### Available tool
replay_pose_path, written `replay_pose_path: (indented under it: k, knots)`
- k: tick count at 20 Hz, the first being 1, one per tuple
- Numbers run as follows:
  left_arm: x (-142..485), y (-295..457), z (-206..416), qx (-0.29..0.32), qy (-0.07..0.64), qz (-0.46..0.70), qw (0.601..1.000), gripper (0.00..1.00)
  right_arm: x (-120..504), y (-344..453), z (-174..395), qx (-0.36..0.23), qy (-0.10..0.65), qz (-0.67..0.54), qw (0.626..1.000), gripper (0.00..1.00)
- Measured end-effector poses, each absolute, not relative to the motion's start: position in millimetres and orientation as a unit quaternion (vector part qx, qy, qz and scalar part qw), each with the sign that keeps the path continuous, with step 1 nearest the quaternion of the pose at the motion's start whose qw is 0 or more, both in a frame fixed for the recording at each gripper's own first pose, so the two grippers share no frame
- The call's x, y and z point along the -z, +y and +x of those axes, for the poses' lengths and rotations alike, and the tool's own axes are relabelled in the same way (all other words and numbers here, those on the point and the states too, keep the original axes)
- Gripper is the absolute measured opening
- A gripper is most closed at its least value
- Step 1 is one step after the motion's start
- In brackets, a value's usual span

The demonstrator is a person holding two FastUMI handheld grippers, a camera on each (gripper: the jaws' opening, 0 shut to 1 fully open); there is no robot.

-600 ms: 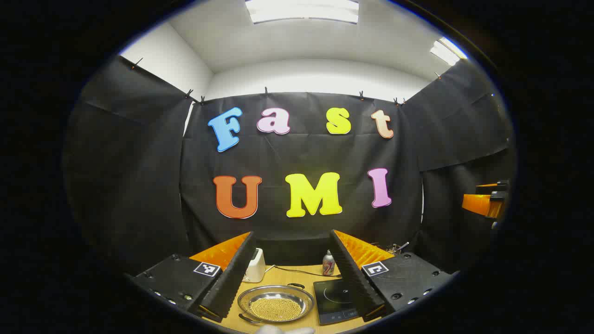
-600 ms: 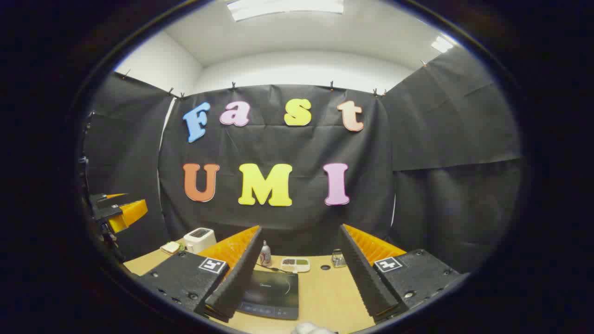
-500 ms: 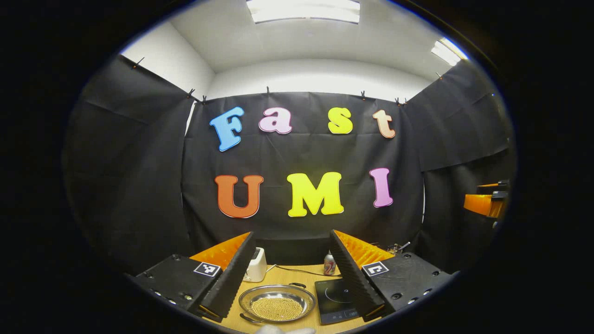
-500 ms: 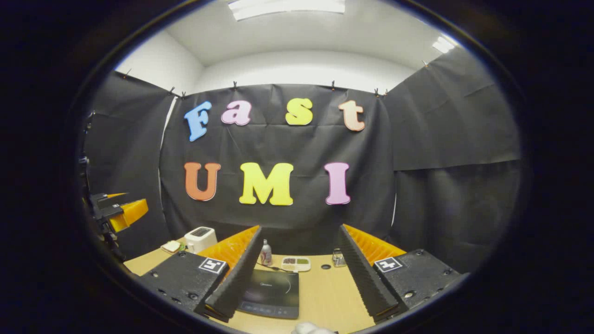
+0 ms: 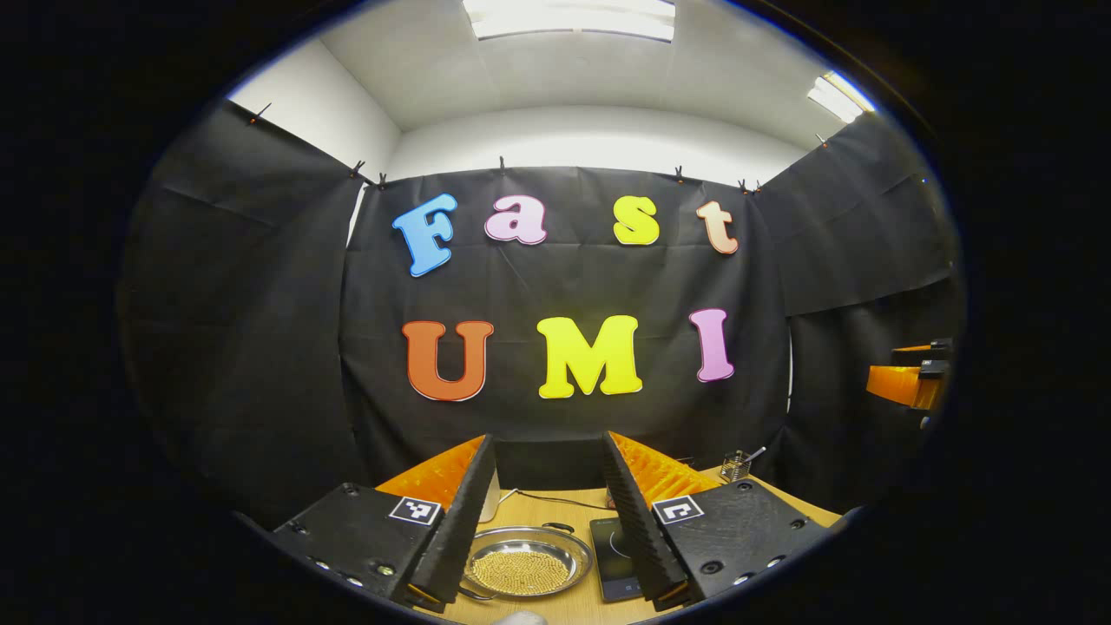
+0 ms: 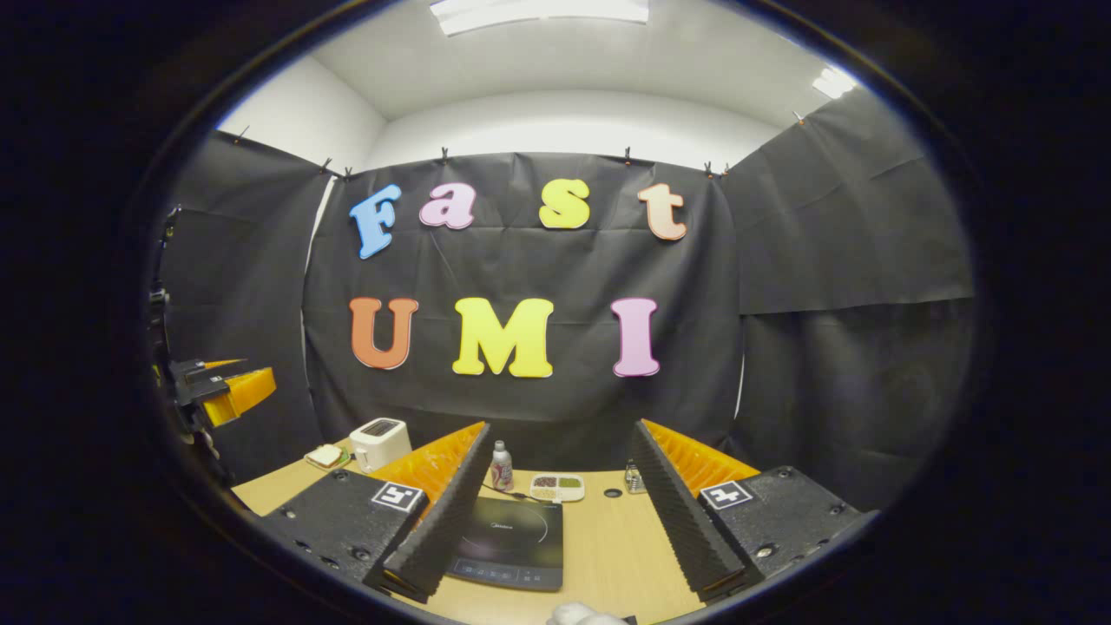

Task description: First push the handle of the pot to place it horizontally, then grasp the pot with both hands and set it on the induction cooktop.

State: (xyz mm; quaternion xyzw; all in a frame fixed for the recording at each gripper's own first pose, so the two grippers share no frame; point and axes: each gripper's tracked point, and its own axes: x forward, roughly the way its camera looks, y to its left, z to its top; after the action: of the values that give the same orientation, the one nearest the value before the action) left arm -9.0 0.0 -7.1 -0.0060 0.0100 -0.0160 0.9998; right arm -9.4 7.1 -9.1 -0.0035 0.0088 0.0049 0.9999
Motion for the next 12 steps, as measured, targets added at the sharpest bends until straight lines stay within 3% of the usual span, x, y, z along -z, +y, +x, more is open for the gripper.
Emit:
replay_pose_path:
  k: [1, 2, 3, 4, 7, 8, 9, 12]
  knots:
    - [6, -6, -10, 0.029, 0.007, -0.011, 0.999, 0.65, 8, 7, -11, -0.005, 0.008, -0.005, 1.0, 1.0]
    - [6, -10, -11, 0.039, 0.006, -0.015, 0.999, 0.69, 9, 5, -12, -0.003, 0.008, -0.007, 1.0, 1.0]
    - [5, -15, -12, 0.047, 0.005, -0.014, 0.999, 0.66, 9, 4, -12, -0.002, 0.009, -0.009, 1.0, 0.96]
    - [7, -11, -9, 0.047, 0.004, -0.012, 0.999, 0.44, 10, 3, -12, -0.001, 0.01, -0.01, 1.0, 1.0]
    - [38, -20, -7, 0.064, 0.042, -0.013, 0.997, 0.07, 16, 0, -11, 0.001, 0.021, -0.007, 1.0, 1.0]
    - [54, -25, -8, 0.076, 0.067, -0.021, 0.995, 0.02, 21, 1, -11, -0.001, 0.027, -0.005, 1.0, 0.96]
    - [73, -29, -9, 0.087, 0.095, -0.034, 0.991, 0.0, 25, 1, -11, 0.0, 0.034, -0.005, 0.999, 1.0]
    - [137, -31, -7, 0.094, 0.173, -0.061, 0.979, 0.0, 35, -4, -13, 0.006, 0.048, -0.012, 0.999, 0.96]
